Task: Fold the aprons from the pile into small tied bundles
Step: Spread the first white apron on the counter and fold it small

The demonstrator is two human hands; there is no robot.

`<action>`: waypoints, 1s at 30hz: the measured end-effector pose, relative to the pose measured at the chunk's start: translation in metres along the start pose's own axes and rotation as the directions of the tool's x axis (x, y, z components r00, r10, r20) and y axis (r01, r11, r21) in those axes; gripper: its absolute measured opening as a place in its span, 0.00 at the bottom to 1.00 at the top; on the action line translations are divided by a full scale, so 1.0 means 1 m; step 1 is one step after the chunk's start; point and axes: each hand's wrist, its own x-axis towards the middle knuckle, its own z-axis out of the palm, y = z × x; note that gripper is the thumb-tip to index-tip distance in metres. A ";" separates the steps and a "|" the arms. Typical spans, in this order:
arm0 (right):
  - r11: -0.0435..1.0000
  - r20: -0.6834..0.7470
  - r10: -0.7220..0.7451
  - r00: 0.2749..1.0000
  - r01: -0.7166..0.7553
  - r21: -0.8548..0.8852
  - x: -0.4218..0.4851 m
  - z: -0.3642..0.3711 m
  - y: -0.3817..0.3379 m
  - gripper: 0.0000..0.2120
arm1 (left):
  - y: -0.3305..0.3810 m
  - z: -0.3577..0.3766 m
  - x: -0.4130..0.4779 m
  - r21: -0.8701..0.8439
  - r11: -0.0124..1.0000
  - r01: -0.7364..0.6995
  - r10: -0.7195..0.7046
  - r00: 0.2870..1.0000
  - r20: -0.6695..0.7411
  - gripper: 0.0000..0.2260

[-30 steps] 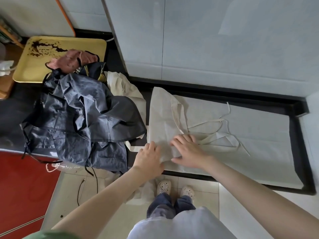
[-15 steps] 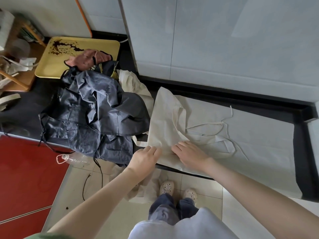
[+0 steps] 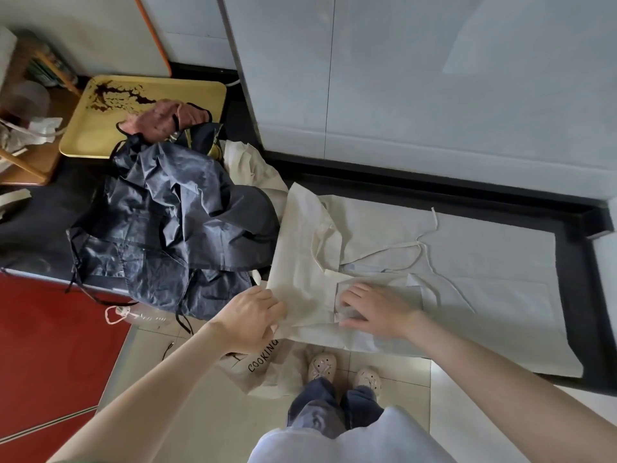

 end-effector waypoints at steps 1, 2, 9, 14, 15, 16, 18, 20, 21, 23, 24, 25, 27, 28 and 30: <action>0.998 -0.005 0.035 0.999 -0.035 0.059 0.000 -0.004 -0.003 0.19 | -0.001 -0.003 0.002 -0.044 0.999 -0.019 0.018 1.000 -0.015 0.05; 0.982 -0.002 0.093 0.996 -0.092 0.167 0.002 -0.006 -0.006 0.20 | -0.002 -0.005 0.006 -0.093 0.996 -0.016 0.014 1.000 -0.023 0.06; 0.830 -0.149 0.490 0.859 -0.408 0.379 0.024 -0.005 -0.006 0.15 | 0.007 -0.008 0.065 -0.061 0.972 0.228 -0.230 0.973 -0.031 0.21; 0.678 -0.323 0.688 0.650 -0.415 0.607 0.016 -0.020 0.015 0.13 | 0.000 0.011 0.086 0.022 0.965 0.263 -0.255 0.909 0.330 0.45; 0.607 -0.337 0.753 0.565 -0.402 0.685 0.015 -0.022 0.023 0.14 | -0.002 0.010 0.087 0.042 0.966 0.256 -0.253 0.892 0.374 0.45; 0.524 -0.326 0.822 0.468 -0.394 0.755 0.013 -0.026 0.033 0.15 | -0.005 0.010 0.089 0.043 0.966 0.255 -0.250 0.880 0.404 0.45; 0.357 -0.258 0.919 0.296 -0.356 0.863 0.009 -0.033 0.052 0.12 | -0.008 0.007 0.092 0.041 0.966 0.255 -0.246 0.861 0.446 0.47; 0.274 -0.220 0.956 0.193 -0.325 0.905 0.002 -0.036 0.066 0.07 | -0.008 0.004 0.097 0.068 0.966 0.248 -0.254 0.870 0.423 0.44; 0.260 -0.215 0.961 0.174 -0.306 0.916 -0.001 -0.036 0.070 0.04 | -0.008 0.005 0.101 0.077 0.962 0.263 -0.272 0.889 0.368 0.41; 0.277 -0.219 0.951 0.216 -0.293 0.915 -0.007 -0.038 0.071 0.13 | -0.008 0.004 0.109 0.034 0.949 0.314 -0.314 0.930 0.189 0.30; 0.322 -0.245 0.930 0.275 -0.284 0.903 -0.009 -0.039 0.069 0.20 | -0.009 0.003 0.114 0.016 0.943 0.332 -0.331 0.933 0.138 0.26; 0.381 -0.279 0.897 0.343 -0.283 0.880 -0.011 -0.037 0.069 0.26 | -0.010 0.003 0.118 0.016 0.942 0.334 -0.334 0.938 0.095 0.23; 0.543 -0.354 0.805 0.476 -0.352 0.762 -0.016 -0.029 0.069 0.32 | -0.014 0.006 0.128 0.028 0.944 0.327 -0.328 0.944 0.037 0.21; 0.632 -0.381 0.751 0.539 -0.422 0.650 -0.018 -0.025 0.070 0.32 | -0.015 0.007 0.132 0.033 0.949 0.313 -0.313 0.949 0.019 0.22; 0.721 -0.388 0.690 0.612 -0.530 0.447 -0.022 -0.016 0.074 0.29 | -0.015 0.010 0.140 0.026 0.959 0.281 -0.282 0.959 0.019 0.24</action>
